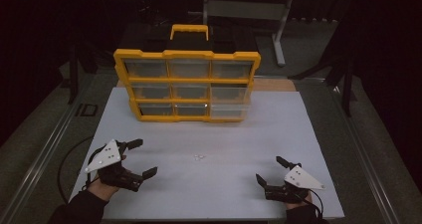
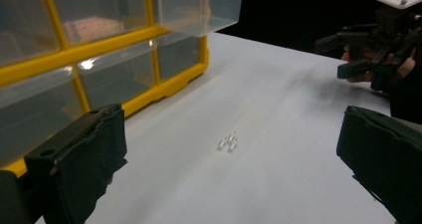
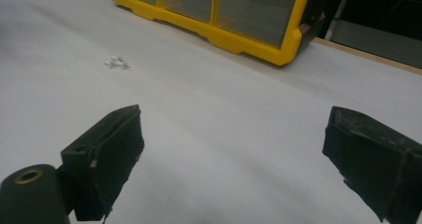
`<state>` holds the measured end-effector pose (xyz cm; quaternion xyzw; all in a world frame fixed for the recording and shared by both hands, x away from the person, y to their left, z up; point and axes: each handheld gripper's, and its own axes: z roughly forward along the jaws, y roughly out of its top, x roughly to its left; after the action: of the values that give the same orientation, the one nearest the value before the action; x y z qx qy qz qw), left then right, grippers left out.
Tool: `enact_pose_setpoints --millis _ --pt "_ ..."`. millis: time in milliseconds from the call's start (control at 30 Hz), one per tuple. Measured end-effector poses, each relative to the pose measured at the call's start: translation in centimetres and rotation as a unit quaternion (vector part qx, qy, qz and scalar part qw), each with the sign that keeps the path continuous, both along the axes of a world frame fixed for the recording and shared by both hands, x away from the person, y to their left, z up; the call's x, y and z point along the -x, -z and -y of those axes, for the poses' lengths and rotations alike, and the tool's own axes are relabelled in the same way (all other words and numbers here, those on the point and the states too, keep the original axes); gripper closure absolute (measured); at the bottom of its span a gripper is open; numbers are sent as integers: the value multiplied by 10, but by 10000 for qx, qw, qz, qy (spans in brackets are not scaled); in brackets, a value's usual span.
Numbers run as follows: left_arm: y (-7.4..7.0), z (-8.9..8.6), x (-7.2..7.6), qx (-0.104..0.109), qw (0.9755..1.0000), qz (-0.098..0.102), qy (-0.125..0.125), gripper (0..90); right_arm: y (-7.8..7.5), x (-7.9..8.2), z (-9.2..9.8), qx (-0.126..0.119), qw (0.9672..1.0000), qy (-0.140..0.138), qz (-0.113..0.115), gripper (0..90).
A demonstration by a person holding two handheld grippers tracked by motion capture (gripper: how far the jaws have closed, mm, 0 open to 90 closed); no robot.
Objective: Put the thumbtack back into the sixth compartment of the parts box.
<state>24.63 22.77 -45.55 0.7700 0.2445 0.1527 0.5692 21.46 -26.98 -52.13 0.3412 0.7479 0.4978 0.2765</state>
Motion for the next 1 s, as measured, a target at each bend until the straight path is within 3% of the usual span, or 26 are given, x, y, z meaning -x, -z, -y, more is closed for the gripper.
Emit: enact_pose_setpoints --millis 433,700,1000 --pt "-13 24 -24 -41 9997 -165 193 2 -1 0 0 -40 10000 -27 5 87" --pt "-11 41 -36 -267 9989 -240 313 2 0 0 -1 -47 10000 -63 2 87" --pt "-11 58 -49 -313 9977 -309 525 3 0 0 -1 -58 10000 -81 -1 87"
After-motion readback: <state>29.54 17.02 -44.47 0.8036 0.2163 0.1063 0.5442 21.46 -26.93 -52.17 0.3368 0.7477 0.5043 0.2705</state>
